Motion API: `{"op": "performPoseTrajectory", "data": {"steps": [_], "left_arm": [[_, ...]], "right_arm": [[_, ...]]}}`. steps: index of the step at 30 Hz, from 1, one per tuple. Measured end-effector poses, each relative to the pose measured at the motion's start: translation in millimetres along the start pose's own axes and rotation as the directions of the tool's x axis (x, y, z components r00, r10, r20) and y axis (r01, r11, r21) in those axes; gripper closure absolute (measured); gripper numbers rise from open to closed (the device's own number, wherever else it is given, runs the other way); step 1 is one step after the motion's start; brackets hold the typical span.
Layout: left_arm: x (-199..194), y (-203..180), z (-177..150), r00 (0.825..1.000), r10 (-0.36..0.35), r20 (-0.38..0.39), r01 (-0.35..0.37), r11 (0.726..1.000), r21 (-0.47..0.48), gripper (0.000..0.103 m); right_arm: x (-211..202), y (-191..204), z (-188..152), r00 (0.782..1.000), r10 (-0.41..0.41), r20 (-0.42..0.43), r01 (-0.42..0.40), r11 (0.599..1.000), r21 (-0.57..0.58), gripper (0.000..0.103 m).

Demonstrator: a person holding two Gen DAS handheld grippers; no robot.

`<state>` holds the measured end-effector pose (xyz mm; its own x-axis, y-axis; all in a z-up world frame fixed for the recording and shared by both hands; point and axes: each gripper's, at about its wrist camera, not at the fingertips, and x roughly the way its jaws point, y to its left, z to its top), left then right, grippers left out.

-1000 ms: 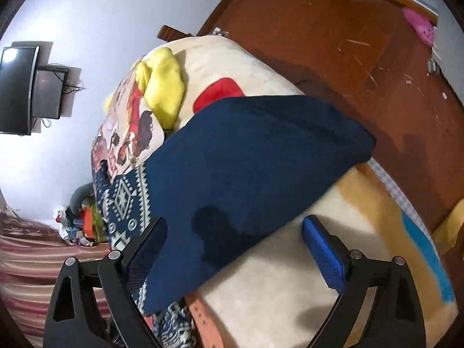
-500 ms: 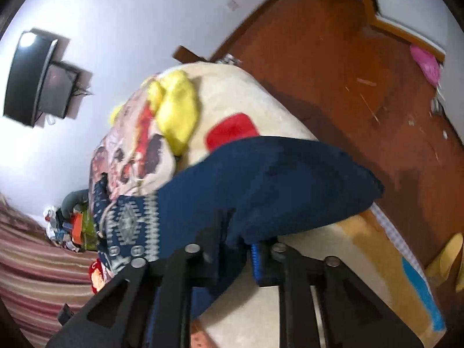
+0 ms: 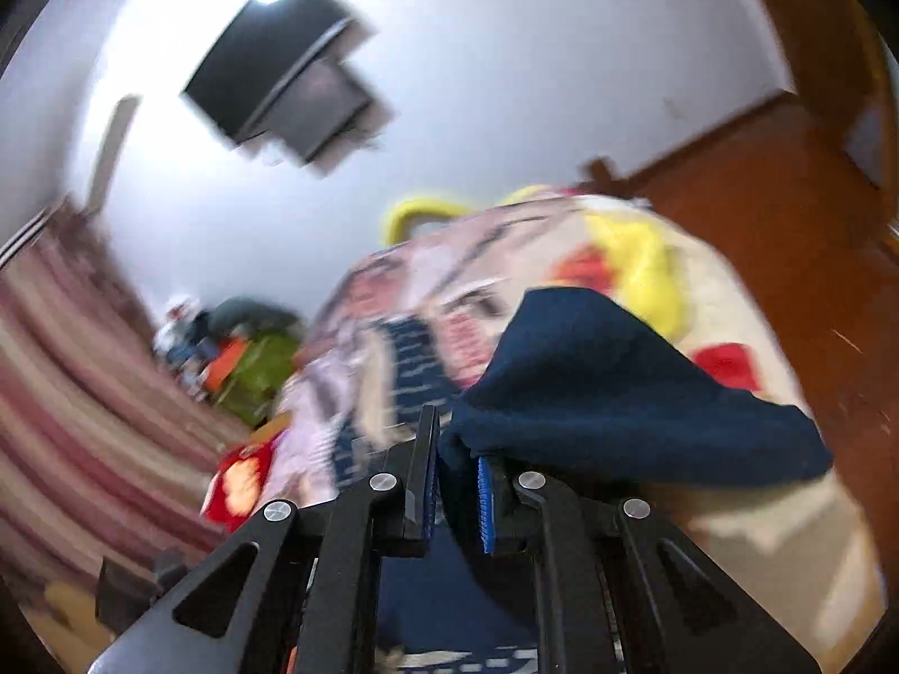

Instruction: Fold large clothes

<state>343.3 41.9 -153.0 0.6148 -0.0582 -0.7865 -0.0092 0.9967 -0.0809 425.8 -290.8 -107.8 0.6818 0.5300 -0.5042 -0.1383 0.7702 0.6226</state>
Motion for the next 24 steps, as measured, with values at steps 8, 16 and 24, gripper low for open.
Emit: {"op": "performPoseTrajectory", "data": {"steps": [8,16,24], "left_arm": [[-26.9,64.4,-26.8,0.999,0.043,0.018,-0.041,0.996,-0.078,0.043],[-16.6,102.3,-50.4,0.998,0.046,-0.045,-0.052,0.986,-0.157,0.043],[-12.2,71.1,-36.2,0.999,-0.004,-0.042,-0.001,0.993,-0.118,0.043]], "right_arm": [[93.3,93.8,-82.0,0.965,0.023,-0.261,-0.061,0.989,-0.138,0.093],[185.8,57.2,-184.1,0.727,-0.166,-0.667,0.139,0.986,-0.095,0.093],[160.2,48.2,-174.1,0.720,-0.077,-0.690,0.085,0.996,-0.022,0.093]]}}
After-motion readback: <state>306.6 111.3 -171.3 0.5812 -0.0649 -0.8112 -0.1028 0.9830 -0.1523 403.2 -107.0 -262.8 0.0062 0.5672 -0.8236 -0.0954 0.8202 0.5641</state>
